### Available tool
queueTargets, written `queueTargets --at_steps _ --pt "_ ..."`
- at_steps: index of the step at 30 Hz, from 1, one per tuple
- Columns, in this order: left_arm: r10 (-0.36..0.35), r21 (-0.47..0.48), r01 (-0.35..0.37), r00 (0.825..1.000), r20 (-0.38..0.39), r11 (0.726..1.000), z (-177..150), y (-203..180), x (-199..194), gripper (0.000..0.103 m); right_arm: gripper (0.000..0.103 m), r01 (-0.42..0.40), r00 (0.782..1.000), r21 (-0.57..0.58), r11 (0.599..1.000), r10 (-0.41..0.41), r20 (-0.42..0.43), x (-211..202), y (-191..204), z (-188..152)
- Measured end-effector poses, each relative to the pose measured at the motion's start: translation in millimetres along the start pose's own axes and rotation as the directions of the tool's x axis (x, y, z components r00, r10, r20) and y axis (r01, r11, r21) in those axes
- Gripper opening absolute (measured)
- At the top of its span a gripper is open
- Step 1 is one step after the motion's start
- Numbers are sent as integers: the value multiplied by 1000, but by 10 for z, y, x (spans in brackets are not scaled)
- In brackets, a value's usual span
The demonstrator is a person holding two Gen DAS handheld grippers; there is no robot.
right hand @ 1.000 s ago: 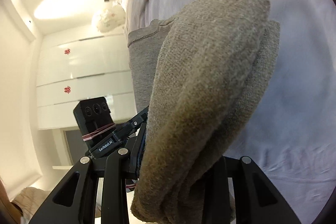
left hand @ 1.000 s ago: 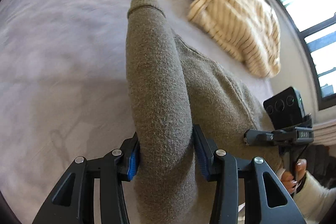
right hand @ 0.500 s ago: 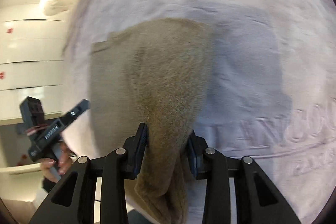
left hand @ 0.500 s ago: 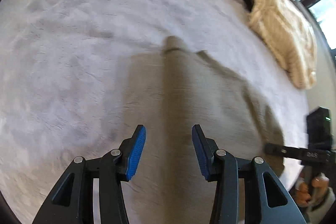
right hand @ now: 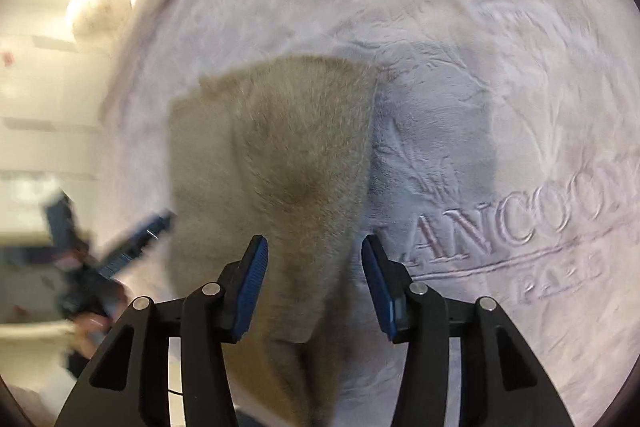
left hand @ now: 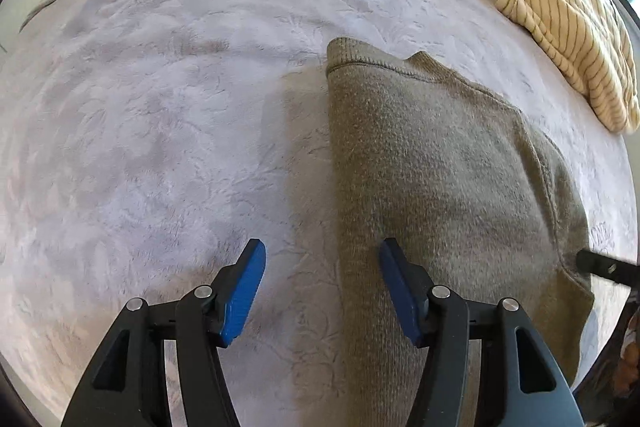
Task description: Fold small clothes
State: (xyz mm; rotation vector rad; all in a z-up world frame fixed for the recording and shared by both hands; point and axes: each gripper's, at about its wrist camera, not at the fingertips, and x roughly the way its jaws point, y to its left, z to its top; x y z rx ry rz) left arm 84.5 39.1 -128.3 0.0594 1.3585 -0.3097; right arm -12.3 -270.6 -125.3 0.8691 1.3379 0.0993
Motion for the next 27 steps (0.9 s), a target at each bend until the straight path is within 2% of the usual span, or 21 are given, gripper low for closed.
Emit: queueTargets --at_steps 2,3,4,5,6,7,9,12,14,16,19,21,27 --pt "-8 -14 8 1000 -4 1000 -33 -8 -38 61 53 -74 997 76 994 74 -1 67 -119 108" --pt "-12 -16 12 1000 -4 1000 -61 2 -74 61 49 -84 996 113 990 85 -7 139 -167 163" --pt "-13 -16 13 1000 -4 1000 -78 2 -98 61 15 -74 997 144 987 79 -25 224 -168 211" --pt "-13 -15 13 1000 -4 1000 -106 -5 -137 61 15 -63 997 140 988 69 -34 228 -135 237" --pt "-14 -14 14 1000 -5 1000 -107 -43 -151 61 15 -22 1000 63 998 23 -20 173 13 254" --pt "-19 -10 19 1000 -5 1000 -147 -38 -196 61 15 35 999 -7 999 -35 -8 114 134 242" --pt "-35 11 35 999 -1 999 -222 -86 -265 61 8 161 987 -125 979 -159 31 62 348 214" --pt "-13 69 15 999 -34 997 -393 -186 -238 61 8 250 968 -153 956 -250 18 172 209 216" --pt "-9 89 12 999 -33 996 -473 -228 -212 63 10 247 968 -126 961 -250 -13 300 49 243" --pt "19 93 -16 999 -37 996 -501 -250 -190 73 14 234 972 -80 969 -236 -13 314 29 260" --pt "20 67 -16 998 -57 998 -479 -223 -196 73 16 238 971 -40 971 -238 -7 161 65 205" --pt "13 53 -10 997 -70 999 -477 -187 -200 73 16 250 968 -55 967 -250 -9 -23 107 68" --pt "14 44 -11 997 -80 999 -514 -156 -195 73 16 243 969 -145 959 -248 -16 -183 393 -289"
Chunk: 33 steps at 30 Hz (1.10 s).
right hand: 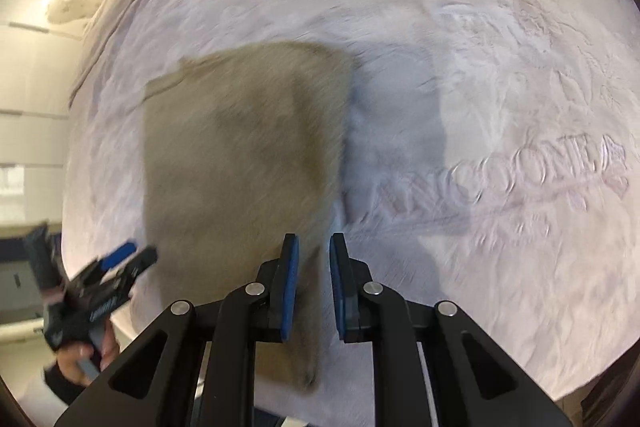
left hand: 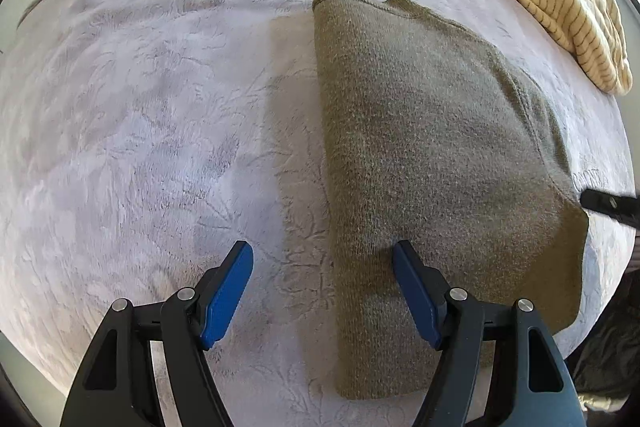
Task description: Fold small clothes
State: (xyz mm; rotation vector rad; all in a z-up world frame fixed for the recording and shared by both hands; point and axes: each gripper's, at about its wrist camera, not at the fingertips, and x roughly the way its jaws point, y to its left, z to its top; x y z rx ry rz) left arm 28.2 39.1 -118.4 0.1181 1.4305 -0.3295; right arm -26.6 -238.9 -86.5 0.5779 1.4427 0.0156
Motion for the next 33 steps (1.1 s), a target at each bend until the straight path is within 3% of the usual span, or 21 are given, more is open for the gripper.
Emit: queueTargets --at_steps 5,7,10,13,19,25,30,33 --pt "4 -3 -4 1000 -4 1000 15 -13 16 73 16 -42 999 -110 993 39 -28 -19 224 -239" --pt "0 -3 0 1000 -5 1000 32 -20 34 73 16 -11 997 -128 992 2 -72 145 298 -292" --pt "-8 -5 8 1000 -8 1000 41 -8 52 73 16 24 991 -69 997 -33 -130 315 74 -331" --pt "-17 -11 16 1000 -16 1000 41 2 39 73 14 -16 991 14 1000 17 -135 315 -98 -318" --pt "-53 24 54 997 -63 998 -28 -62 -18 73 13 37 990 -70 997 -47 -137 248 -58 -357" --pt "-46 54 54 991 -129 997 -207 -143 151 73 13 56 987 -78 995 -68 -149 259 -78 -387" --pt "-58 20 62 989 -139 998 -273 -109 201 73 13 36 998 -62 997 -38 -43 -58 -109 -294" --pt "-59 22 63 988 -140 998 -284 -98 220 73 21 4 1000 -15 1000 -4 -1 -180 -175 -174"
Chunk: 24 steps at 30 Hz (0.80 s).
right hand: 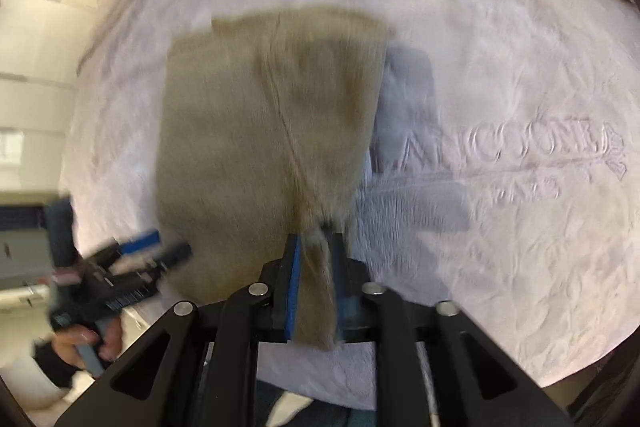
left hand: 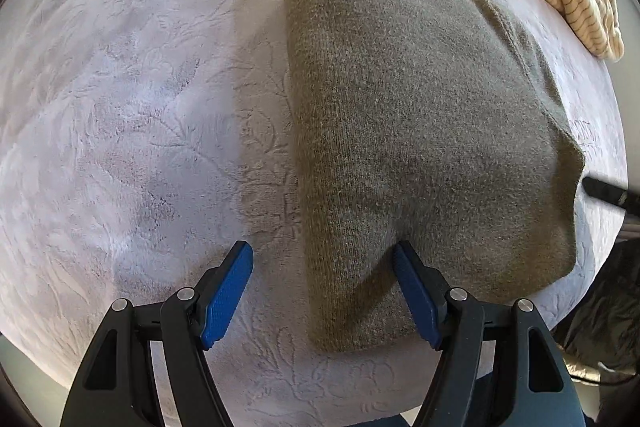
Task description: Fold small clothes
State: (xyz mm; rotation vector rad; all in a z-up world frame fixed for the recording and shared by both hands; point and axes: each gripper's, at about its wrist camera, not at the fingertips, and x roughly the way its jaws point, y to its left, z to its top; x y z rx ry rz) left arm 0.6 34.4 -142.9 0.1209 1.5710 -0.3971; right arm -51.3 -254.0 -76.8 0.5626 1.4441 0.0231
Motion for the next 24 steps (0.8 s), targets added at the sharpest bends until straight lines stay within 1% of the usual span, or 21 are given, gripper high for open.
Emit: queueTargets --at_steps 2,5,9,12,15,19,22,24 --pt "1 -1 -1 1000 -4 1000 5 -6 16 73 21 -13 1000 13 1000 13 4 -13 -21 56" --pt "4 -6 -4 1000 -9 1000 26 -7 21 74 21 -6 1000 4 1000 6 -30 76 13 79" --pt "7 -9 -7 1000 -10 1000 47 -34 12 74 21 5 996 21 1000 -3 -90 259 13 -16" --pt "3 -15 -3 1000 -15 1000 27 -37 6 74 21 -17 992 73 997 25 -121 336 -96 -106" --pt "1 -16 -1 1000 -17 1000 6 -22 -1 74 18 4 994 99 995 8 -112 387 -177 -142" --pt "-5 -14 5 1000 -20 1000 -42 12 2 74 18 -10 993 163 986 29 -116 483 -344 -159" --pt "-3 -10 3 1000 -22 1000 -42 9 7 73 18 -13 992 176 984 35 -123 523 -376 -175" --pt "0 -9 0 1000 -23 1000 -42 6 -1 74 18 -11 992 170 985 32 -122 478 -352 -184"
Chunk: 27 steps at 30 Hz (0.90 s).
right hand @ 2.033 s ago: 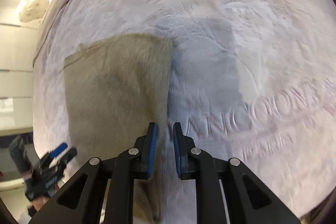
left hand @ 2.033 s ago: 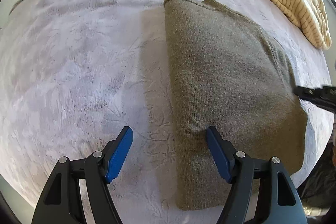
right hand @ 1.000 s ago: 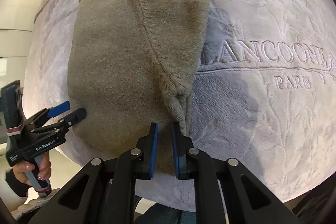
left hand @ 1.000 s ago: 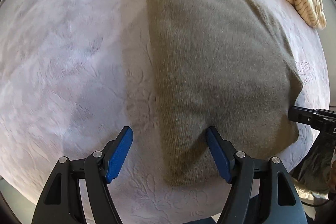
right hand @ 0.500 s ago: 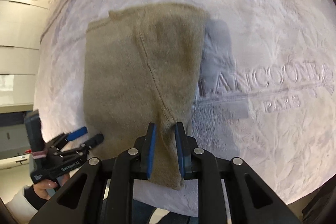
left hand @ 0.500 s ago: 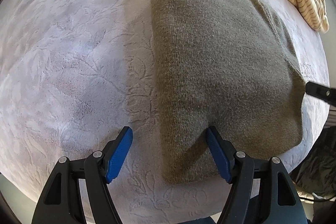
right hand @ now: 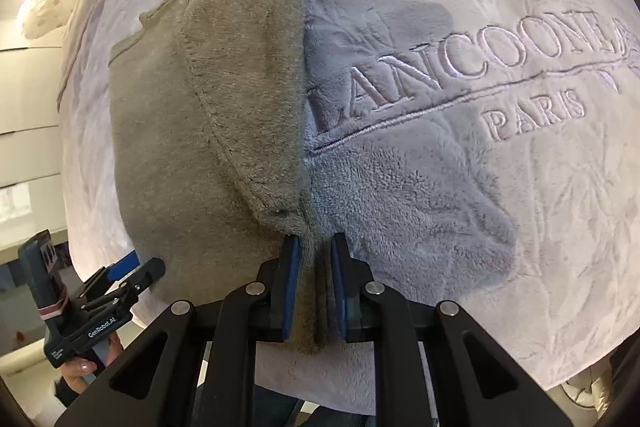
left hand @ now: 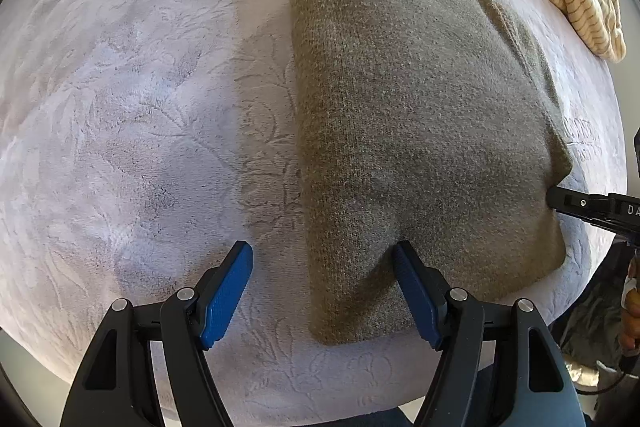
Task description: Fold small clothes
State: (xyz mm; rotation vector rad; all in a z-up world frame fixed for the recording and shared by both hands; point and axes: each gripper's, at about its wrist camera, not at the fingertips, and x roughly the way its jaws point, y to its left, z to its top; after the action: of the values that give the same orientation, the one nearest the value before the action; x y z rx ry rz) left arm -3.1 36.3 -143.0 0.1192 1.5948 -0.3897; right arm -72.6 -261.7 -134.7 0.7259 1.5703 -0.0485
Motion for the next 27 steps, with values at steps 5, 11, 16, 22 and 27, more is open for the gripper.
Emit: queueTargets --at_steps 5,11,16,22,27 --pt "0 -5 0 1000 4 1000 -7 10 -10 74 18 67 997 -49 997 -66 26 -181 82 -66" --pt "-2 -3 2 1000 7 1000 -15 12 -45 74 19 80 995 -35 996 -78 55 -309 89 -72" --pt "-4 13 4 1000 17 1000 -13 -65 -110 74 19 83 995 -42 996 -80 63 -339 169 -129" --pt "22 25 -24 997 70 999 10 -197 -331 74 19 95 993 -40 995 -92 79 -406 267 -148" --pt "8 12 -9 996 84 1000 79 -224 -492 74 19 101 990 -61 993 -94 107 -480 429 -109"
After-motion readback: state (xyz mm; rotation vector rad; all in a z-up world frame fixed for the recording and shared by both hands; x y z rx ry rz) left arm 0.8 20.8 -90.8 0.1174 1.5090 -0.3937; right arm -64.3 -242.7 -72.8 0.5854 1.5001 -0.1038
